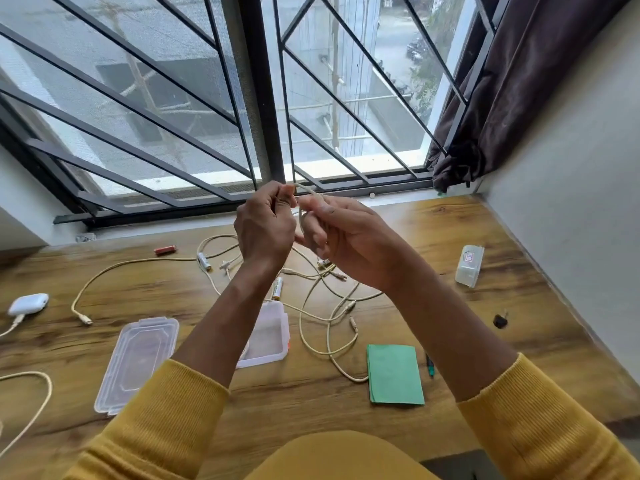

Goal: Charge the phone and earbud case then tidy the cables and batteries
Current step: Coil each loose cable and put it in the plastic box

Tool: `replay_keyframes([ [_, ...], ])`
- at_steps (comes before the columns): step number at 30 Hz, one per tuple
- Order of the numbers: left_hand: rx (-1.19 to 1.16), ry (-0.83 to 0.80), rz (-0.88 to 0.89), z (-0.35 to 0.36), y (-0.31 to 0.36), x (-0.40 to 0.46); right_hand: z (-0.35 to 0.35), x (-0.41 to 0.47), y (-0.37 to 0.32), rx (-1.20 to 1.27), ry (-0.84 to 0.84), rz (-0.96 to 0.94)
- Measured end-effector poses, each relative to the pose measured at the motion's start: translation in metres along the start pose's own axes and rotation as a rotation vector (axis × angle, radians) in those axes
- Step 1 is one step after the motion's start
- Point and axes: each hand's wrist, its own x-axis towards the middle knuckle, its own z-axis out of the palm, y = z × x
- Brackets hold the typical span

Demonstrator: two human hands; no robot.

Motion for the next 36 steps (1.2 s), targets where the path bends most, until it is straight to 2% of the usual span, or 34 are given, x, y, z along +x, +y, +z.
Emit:
replay_keyframes([
  [5,0.024,-0.052,0.031,0.000,0.006,-0.005,-0.002,0.003,-0.007,0.026,0.049,-0.036],
  [12,-0.067,-0.318,0.202,0.009,0.009,-0.035,-0.018,0.012,-0.017,0.126,0.181,-0.281],
  [15,-0.144,-0.489,0.184,0.018,0.012,-0.046,-0.026,0.016,-0.017,0.093,0.267,-0.313],
  [18,-0.171,-0.562,0.209,0.018,0.020,-0.046,-0.033,0.016,-0.013,-0.082,0.409,-0.270],
  [23,-0.114,-0.574,0.277,0.000,0.029,-0.024,-0.049,0.011,-0.004,-0.643,0.580,-0.143],
  [25,-0.091,-0.580,0.298,-0.010,0.032,-0.012,-0.055,0.008,0.000,-0.780,0.543,-0.082],
  [27,-0.056,-0.567,0.335,-0.018,0.034,0.000,-0.055,0.003,0.001,-0.773,0.441,-0.020],
  [33,-0.080,-0.461,0.346,-0.024,0.037,0.027,-0.042,-0.015,-0.008,-0.502,0.101,0.171],
  [36,-0.202,-0.451,0.318,-0.020,0.031,0.030,-0.038,-0.016,-0.017,-0.319,-0.046,0.146],
])
